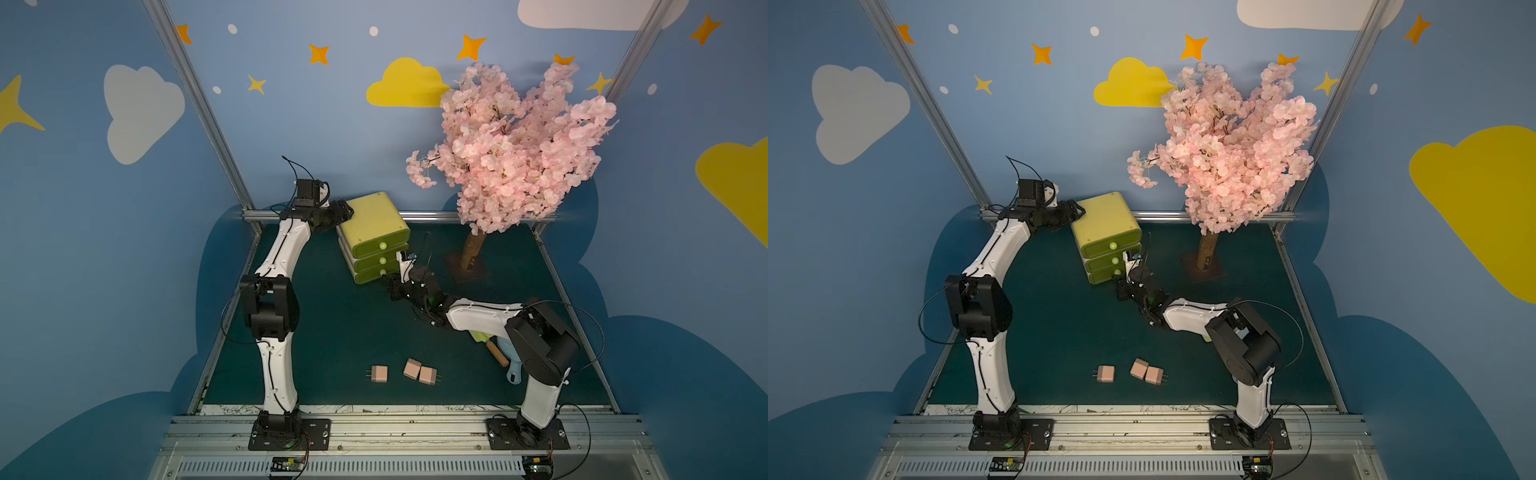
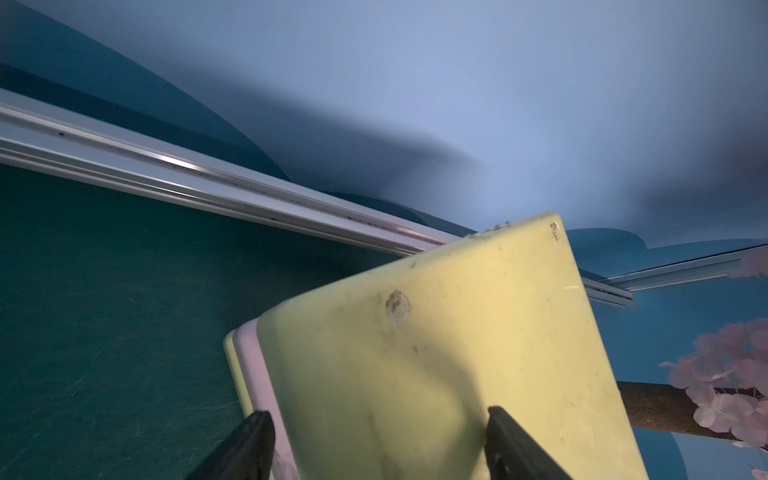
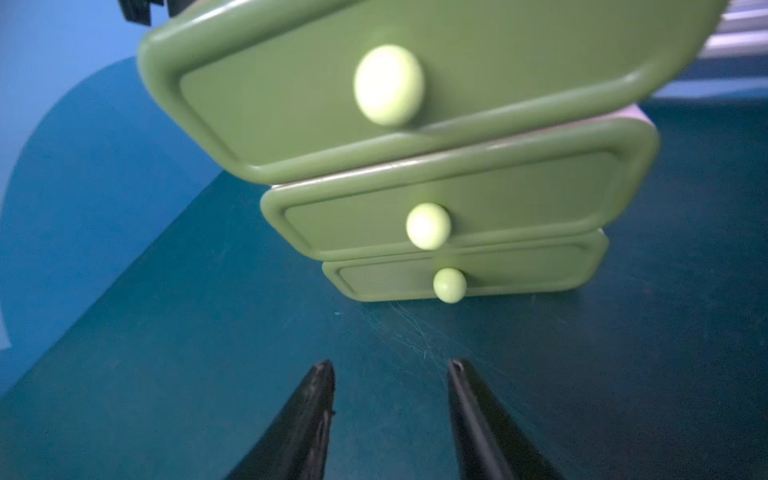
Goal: Place the plugs into the drawer by color
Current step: Close the drawer in the storage box, then open the drawer in the storage box.
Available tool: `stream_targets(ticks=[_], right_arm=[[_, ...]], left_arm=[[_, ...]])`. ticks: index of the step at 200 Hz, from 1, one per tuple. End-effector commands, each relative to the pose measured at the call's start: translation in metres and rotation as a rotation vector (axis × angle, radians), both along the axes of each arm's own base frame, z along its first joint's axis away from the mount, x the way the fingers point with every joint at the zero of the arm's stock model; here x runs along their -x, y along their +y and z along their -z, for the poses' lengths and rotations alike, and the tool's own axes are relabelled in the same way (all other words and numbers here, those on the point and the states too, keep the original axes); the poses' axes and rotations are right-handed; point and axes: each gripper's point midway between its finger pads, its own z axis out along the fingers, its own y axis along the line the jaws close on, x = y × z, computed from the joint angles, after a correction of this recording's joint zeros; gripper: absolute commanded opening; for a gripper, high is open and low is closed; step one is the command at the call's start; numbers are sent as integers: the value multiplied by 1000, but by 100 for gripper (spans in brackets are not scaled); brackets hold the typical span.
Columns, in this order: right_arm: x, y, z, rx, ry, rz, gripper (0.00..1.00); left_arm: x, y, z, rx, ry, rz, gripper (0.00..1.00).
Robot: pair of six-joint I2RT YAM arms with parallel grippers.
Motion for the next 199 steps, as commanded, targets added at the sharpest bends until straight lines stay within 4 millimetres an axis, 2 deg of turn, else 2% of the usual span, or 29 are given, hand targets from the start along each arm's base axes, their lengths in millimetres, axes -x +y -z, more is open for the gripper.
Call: stream_targets(ticks=[1,6,11,60,94,122,199], right_arm=[[-6,-9,8,-220,149,-6,49],[-7,-9,11,-241,167,-22,49],[-10,-8,5,-282,157,-43,49],[-36,-5,37,-408,281,-46,47],[-52,0,47,-437,289,-20,45],[-58,8,50,-456,298,-8,44],[-66,17,68,-488,335,31,43]], left_arm=[[21,12,54,-24,188,-23,81],[21,11,55,-19,191,-21,81],[21,10,56,-13,194,-21,81],[20,9,60,-4,202,-22,81],[22,13,71,1,229,-65,81],[23,16,80,4,249,-90,81],[23,21,84,24,256,-120,81]])
